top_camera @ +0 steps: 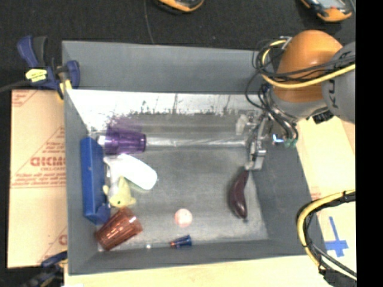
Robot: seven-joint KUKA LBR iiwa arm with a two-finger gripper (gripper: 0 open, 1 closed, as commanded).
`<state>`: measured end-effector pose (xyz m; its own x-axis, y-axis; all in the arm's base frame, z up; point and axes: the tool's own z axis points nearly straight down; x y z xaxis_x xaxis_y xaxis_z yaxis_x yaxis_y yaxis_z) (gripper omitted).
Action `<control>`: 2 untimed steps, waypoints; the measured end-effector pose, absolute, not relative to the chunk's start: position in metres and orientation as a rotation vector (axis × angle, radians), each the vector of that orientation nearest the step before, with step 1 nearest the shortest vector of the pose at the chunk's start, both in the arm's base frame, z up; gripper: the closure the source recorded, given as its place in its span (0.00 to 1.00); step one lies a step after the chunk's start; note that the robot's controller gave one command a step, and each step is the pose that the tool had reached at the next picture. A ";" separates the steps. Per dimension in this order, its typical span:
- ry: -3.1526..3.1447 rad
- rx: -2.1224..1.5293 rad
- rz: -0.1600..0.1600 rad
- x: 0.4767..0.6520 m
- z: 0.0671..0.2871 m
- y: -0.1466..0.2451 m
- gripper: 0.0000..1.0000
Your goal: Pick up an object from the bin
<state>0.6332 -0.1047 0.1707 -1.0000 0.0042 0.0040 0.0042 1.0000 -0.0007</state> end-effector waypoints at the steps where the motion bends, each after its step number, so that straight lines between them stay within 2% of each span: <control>1: -3.146 -0.003 0.003 0.635 0.176 -0.104 0.00; 2: -3.085 0.619 0.004 0.612 0.128 -0.110 0.00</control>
Offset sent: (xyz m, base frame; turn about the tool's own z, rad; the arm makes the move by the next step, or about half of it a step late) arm -0.0495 -0.0127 -0.1007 -0.8551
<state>0.6120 -0.1100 0.1279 -0.9226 -0.3857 -0.0044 -0.3857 0.9226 -0.0034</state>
